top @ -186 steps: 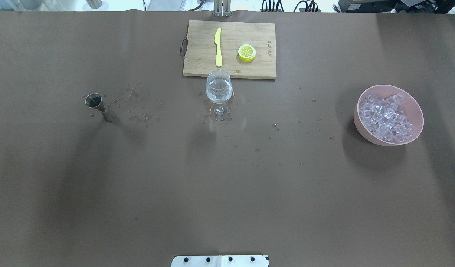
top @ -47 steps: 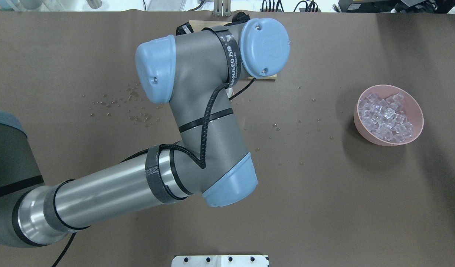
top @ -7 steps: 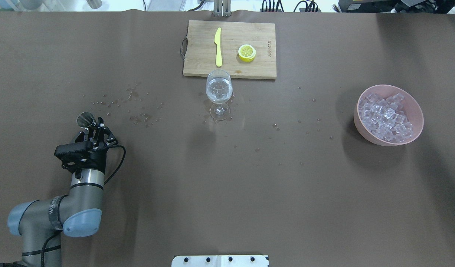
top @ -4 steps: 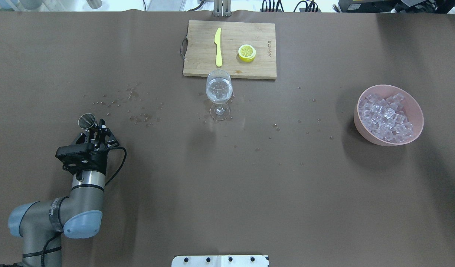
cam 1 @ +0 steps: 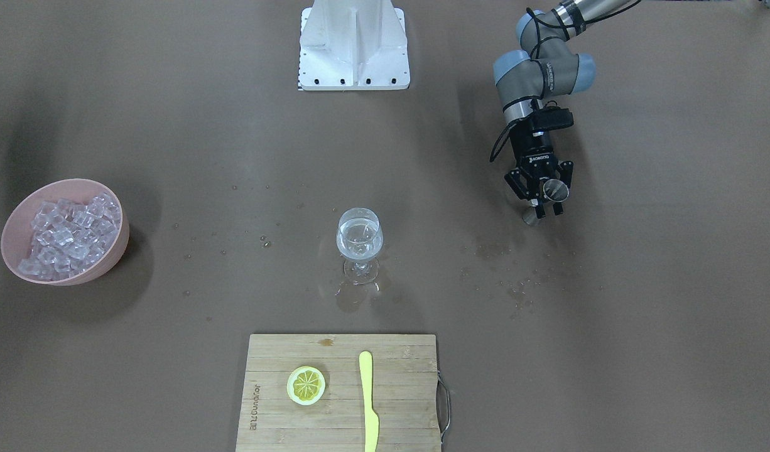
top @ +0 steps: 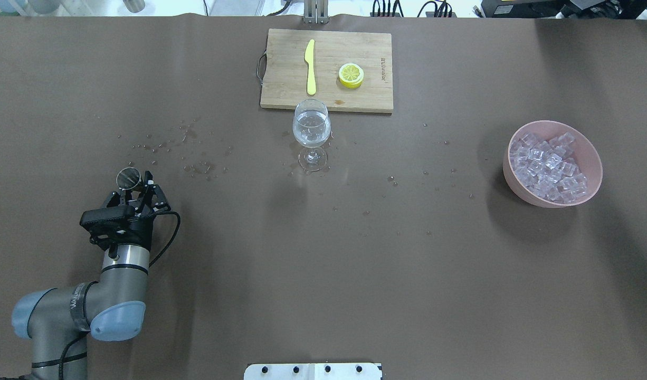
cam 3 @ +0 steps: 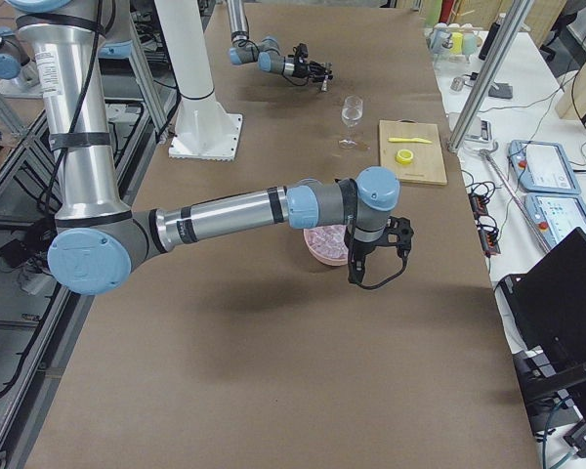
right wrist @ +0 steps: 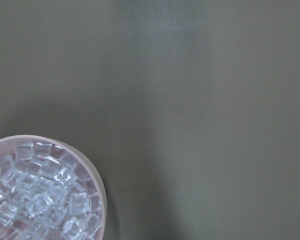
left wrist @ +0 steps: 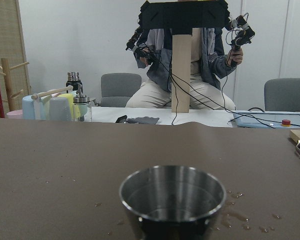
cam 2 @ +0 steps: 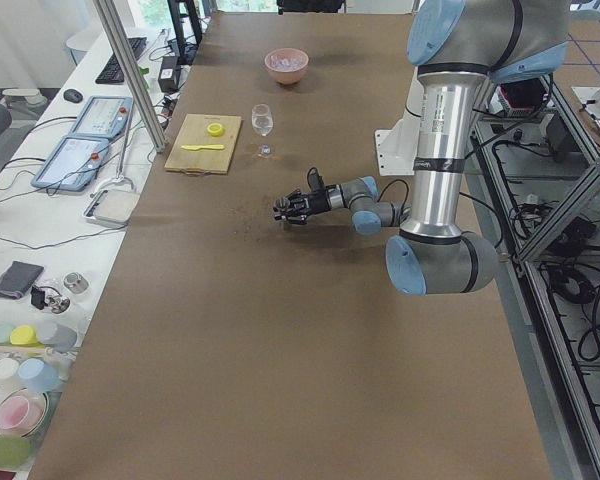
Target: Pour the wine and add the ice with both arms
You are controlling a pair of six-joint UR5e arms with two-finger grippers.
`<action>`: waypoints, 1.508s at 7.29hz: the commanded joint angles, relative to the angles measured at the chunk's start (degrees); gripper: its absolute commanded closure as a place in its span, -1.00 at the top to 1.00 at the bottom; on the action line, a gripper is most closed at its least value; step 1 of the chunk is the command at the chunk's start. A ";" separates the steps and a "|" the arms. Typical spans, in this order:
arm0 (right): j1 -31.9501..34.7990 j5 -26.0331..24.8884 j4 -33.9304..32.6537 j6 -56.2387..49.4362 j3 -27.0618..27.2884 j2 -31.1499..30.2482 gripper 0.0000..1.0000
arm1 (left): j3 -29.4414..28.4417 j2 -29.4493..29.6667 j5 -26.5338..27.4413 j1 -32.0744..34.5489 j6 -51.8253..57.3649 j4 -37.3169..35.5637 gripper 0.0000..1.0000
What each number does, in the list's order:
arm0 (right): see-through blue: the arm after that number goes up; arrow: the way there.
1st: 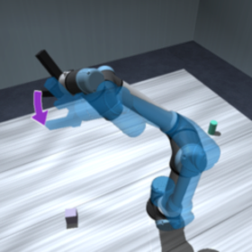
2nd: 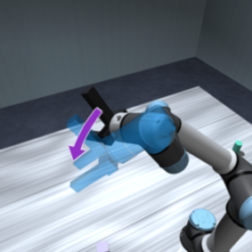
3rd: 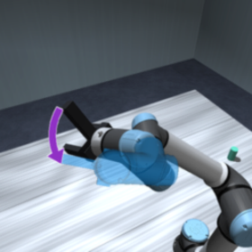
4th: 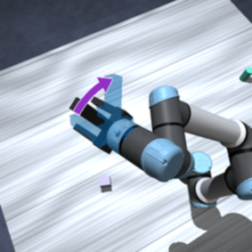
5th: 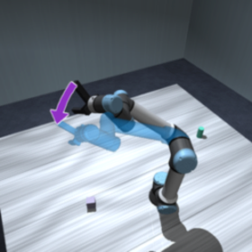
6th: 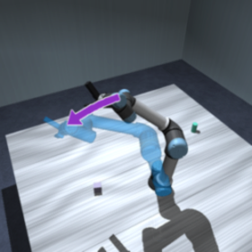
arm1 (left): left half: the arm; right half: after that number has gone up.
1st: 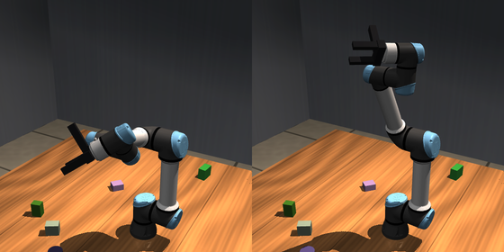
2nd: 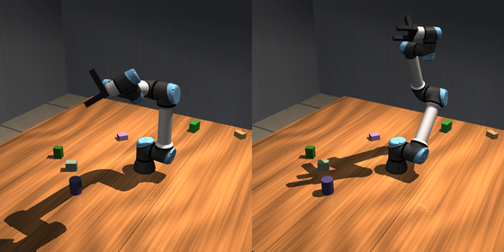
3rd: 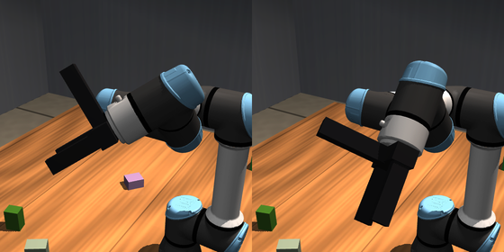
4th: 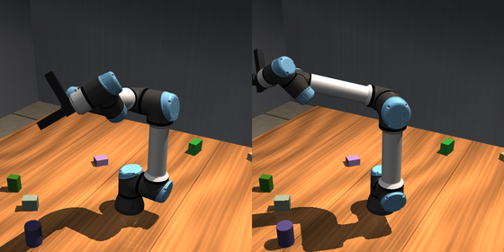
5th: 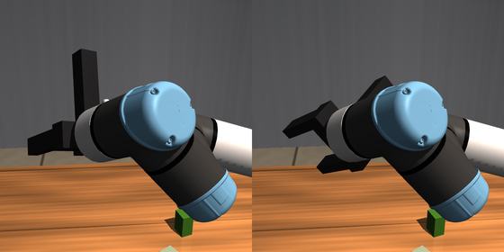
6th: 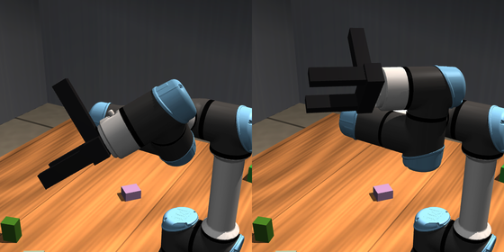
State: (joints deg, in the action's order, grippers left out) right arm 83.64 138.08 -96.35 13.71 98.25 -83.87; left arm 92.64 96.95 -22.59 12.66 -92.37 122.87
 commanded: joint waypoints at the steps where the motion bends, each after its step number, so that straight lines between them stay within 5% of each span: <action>1: 0.04 0.00 0.02 0.00 0.01 0.03 1.00 | -0.01 0.00 0.00 -0.09 0.17 -0.09 0.97; 6: 0.04 0.00 0.02 0.00 0.10 0.03 1.00 | 2.54 -1.84 -3.86 -1.75 0.53 0.00 0.97; 11: 0.04 0.09 -0.07 0.00 0.01 -0.06 1.00 | 11.15 -9.14 -4.22 -9.66 0.27 0.09 0.97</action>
State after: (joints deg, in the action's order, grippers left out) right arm 83.66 138.15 -96.35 13.71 98.25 -83.90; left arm 102.47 88.86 -26.80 4.95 -92.01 122.94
